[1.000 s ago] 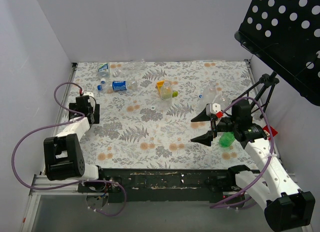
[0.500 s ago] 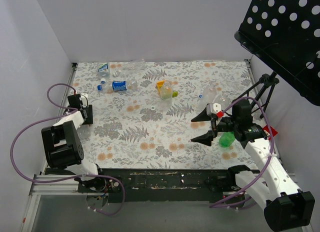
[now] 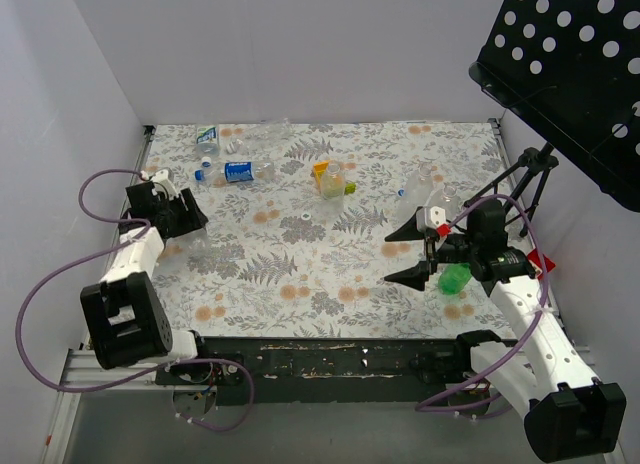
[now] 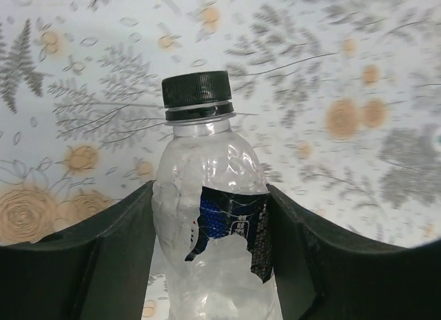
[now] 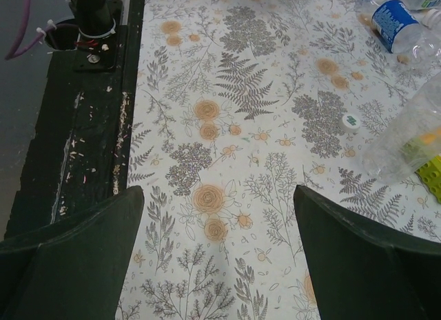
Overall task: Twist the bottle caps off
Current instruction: Pick up the plastic bottle at the corner of the board.
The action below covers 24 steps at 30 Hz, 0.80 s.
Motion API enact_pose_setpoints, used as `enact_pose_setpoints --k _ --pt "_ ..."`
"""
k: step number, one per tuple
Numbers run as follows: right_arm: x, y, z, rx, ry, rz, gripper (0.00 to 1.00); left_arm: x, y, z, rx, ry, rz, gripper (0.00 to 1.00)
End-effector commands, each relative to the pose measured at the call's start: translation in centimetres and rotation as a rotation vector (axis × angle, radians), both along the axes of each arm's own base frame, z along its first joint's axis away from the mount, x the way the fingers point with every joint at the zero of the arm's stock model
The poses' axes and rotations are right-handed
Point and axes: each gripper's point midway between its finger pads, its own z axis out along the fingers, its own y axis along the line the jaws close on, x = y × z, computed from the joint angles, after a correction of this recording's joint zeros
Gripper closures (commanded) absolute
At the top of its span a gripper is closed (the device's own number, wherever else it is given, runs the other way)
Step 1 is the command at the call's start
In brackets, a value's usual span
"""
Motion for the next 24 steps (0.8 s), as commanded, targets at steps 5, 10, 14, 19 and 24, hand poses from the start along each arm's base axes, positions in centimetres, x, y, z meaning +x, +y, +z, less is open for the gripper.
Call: enact_pose_setpoints --k 5,10,14,19,24 --pt "-2.0 -0.7 -0.9 -0.051 0.017 0.072 0.04 -2.9 -11.3 9.6 -0.244 -0.275 -0.323 0.89" --pt "-2.8 -2.1 0.5 -0.204 0.031 0.097 0.08 -7.2 -18.5 13.1 -0.265 -0.403 -0.619 0.9" --pt "-1.9 -2.6 3.2 -0.243 0.011 0.036 0.08 -10.3 -21.9 15.6 -0.266 -0.523 -0.776 0.9" --pt "-1.0 -2.6 5.2 -0.239 0.027 -0.032 0.07 -13.5 -24.5 18.0 -0.299 -0.65 -0.937 0.91" --pt "-0.6 -2.3 5.5 -0.221 0.089 -0.04 0.07 -15.6 -27.5 18.4 -0.31 -0.678 -1.1 0.92"
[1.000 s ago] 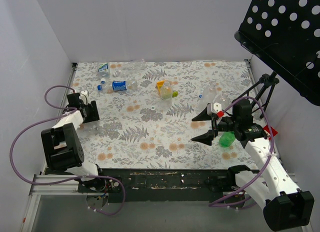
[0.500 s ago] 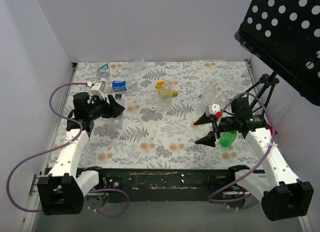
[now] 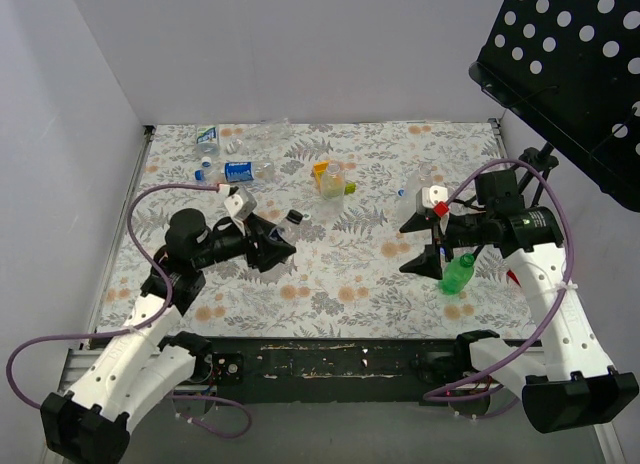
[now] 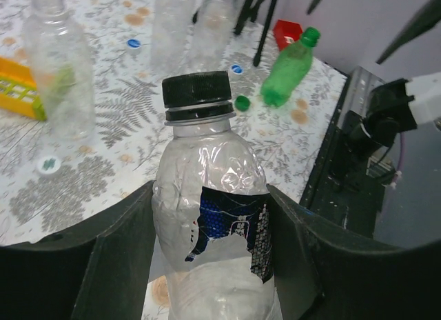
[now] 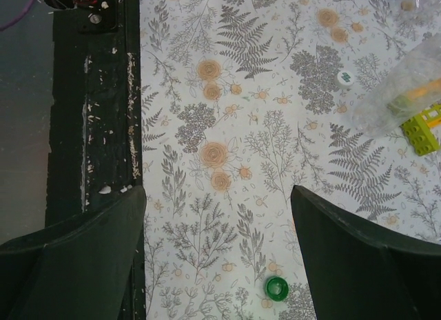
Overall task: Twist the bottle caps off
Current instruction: Pick up the plastic bottle at the corner of the board, then unscrew the bottle cap from the plastic bottle.
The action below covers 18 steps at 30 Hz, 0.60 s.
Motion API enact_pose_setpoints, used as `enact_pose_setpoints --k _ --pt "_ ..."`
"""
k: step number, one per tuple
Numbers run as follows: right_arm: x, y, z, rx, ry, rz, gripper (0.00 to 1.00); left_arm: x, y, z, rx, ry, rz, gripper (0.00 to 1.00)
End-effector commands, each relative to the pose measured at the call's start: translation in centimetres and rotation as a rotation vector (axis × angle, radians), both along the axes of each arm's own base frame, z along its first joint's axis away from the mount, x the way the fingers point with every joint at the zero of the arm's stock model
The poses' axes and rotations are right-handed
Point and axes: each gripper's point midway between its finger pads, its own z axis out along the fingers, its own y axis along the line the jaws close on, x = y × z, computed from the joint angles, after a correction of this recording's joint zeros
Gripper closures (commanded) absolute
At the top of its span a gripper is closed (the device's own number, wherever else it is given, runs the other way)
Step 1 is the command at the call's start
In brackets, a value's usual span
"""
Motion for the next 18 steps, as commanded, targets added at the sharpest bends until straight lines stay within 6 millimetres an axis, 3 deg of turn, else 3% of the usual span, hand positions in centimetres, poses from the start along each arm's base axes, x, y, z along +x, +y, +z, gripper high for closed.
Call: enact_pose_setpoints --k 1,8,18 --pt "0.1 0.1 0.7 0.01 0.087 -0.034 0.07 -1.8 -3.0 0.8 0.012 -0.084 -0.154 0.93" --pt "0.9 0.3 -0.2 0.006 0.164 -0.058 0.07 -3.6 -7.5 0.5 0.095 -0.115 -0.263 0.93" --pt "1.0 1.2 0.1 0.058 0.326 -0.067 0.09 -6.9 -10.5 -2.3 0.225 -0.099 -0.368 0.92"
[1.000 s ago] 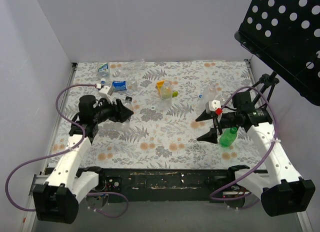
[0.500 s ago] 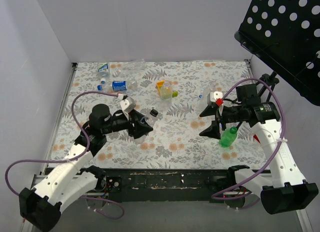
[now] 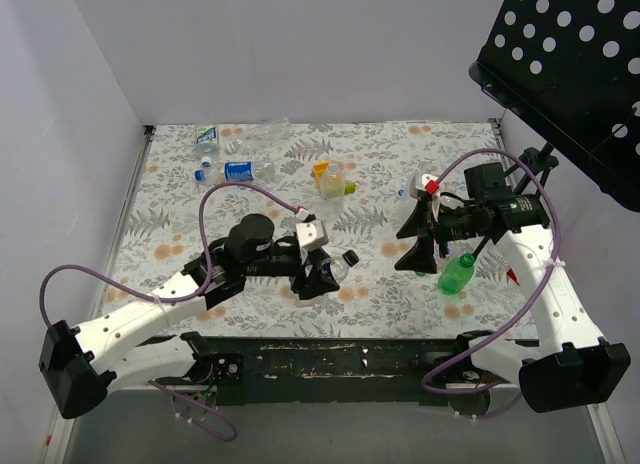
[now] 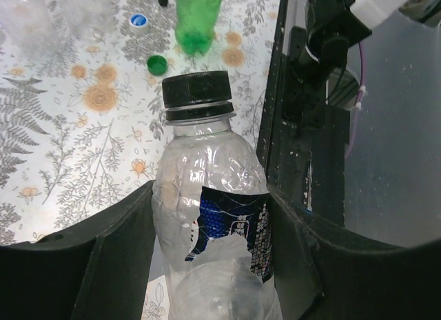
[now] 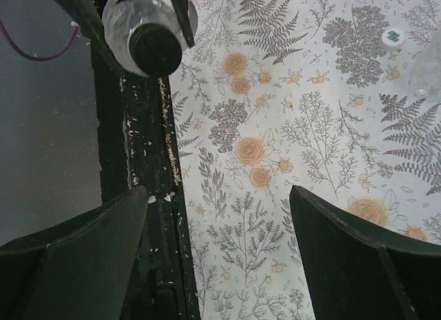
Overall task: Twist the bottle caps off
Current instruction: Unscrew the bottle cap from the plastic bottle.
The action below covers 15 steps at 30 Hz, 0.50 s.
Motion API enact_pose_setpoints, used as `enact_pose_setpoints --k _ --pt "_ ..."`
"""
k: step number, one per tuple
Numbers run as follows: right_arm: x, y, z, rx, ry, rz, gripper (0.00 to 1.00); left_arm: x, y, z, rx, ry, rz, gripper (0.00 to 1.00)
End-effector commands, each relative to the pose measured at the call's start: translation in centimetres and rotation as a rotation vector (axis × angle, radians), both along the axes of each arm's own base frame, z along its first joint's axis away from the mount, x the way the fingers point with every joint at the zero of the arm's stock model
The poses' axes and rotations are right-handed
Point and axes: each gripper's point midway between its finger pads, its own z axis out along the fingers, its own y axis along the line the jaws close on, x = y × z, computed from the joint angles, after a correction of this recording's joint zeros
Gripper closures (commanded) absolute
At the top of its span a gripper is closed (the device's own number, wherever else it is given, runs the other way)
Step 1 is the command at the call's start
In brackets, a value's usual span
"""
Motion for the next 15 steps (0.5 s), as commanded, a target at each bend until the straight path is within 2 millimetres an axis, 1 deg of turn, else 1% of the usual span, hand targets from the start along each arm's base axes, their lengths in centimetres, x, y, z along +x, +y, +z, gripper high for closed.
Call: enact_pose_setpoints --k 1,3,6,8,11,15 --pt "0.3 1.0 1.9 0.082 0.086 -0.001 0.1 -0.7 -0.9 0.0 0.052 -0.055 -0.019 0.92" --pt "0.3 1.5 2.1 0.122 0.139 0.006 0.11 -1.0 -1.2 -0.5 0.074 -0.057 -0.024 0.93" --pt "0.7 1.9 1.6 0.142 0.217 -0.017 0.14 -1.5 -2.0 -0.7 0.093 -0.054 -0.042 0.93" --pt "0.7 2.2 1.4 0.141 0.242 -0.014 0.15 -1.7 -2.5 -1.0 0.103 -0.048 -0.05 0.93" --pt "0.0 3.0 0.9 0.134 0.276 0.018 0.15 -1.7 -3.3 -2.1 0.136 -0.03 -0.051 0.93" --pt "-0.8 3.8 -0.4 0.111 0.319 0.043 0.16 -1.0 -4.2 -2.6 0.158 -0.032 -0.019 0.94"
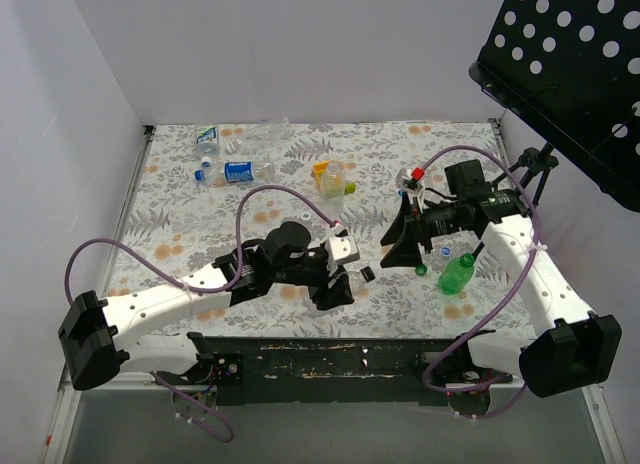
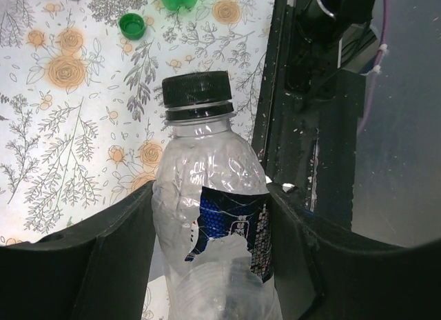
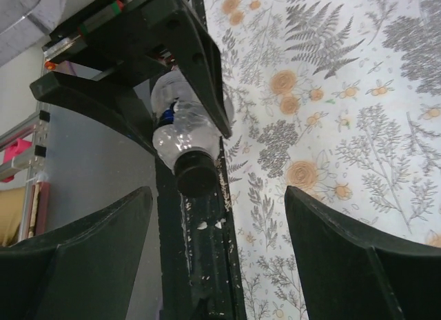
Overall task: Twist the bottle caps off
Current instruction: Unscrew the bottle cap from the plastic bottle.
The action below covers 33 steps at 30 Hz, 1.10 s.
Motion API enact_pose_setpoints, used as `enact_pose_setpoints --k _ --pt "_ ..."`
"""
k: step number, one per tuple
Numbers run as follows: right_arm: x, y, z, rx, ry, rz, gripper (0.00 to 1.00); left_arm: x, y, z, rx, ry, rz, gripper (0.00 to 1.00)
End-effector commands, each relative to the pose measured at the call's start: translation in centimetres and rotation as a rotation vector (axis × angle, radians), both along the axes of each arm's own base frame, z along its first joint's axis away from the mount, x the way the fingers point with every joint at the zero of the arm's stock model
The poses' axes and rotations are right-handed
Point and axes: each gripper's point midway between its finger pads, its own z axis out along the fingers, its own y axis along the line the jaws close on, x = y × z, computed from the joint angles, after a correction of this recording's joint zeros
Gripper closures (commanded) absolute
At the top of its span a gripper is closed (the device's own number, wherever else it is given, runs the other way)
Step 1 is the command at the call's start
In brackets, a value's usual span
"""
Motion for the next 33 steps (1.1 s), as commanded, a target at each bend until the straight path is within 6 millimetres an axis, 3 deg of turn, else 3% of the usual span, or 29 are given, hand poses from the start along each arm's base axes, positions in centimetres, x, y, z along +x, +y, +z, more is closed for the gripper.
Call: enact_pose_setpoints --k 1,11,15,19,25,28,33 --pt "-1.0 1.3 -0.8 0.014 0.065 0.041 0.16 1.3 -1.2 1.3 -0.012 -0.052 0.044 0.94" --pt "-1.9 2.4 -3.1 -0.043 0.116 0.093 0.19 1.9 -2.2 1.7 -0.046 -0.07 0.057 0.94" --pt "-2.0 2.5 -3.0 -0.043 0.124 0.097 0.24 1.8 -2.2 1.8 -0.056 -0.068 0.052 0.94" --pt "-2.2 2.5 -2.9 -0.043 0.128 0.106 0.4 2.0 -2.0 1.6 -0.053 -0.077 0.068 0.94" --pt "-2.7 2.5 -2.6 -0.029 0.086 0.157 0.86 1.7 -1.8 1.4 -0.063 -0.08 0.061 0.94" --pt "-3.5 2.4 -2.4 -0.033 -0.001 0.246 0.95 0.6 -1.1 1.2 -0.072 -0.094 0.003 0.94" --pt "-5.1 2.9 -2.6 -0.079 -0.32 0.531 0.99 -1.9 0.2 0.5 -0.09 -0.072 -0.119 0.94"
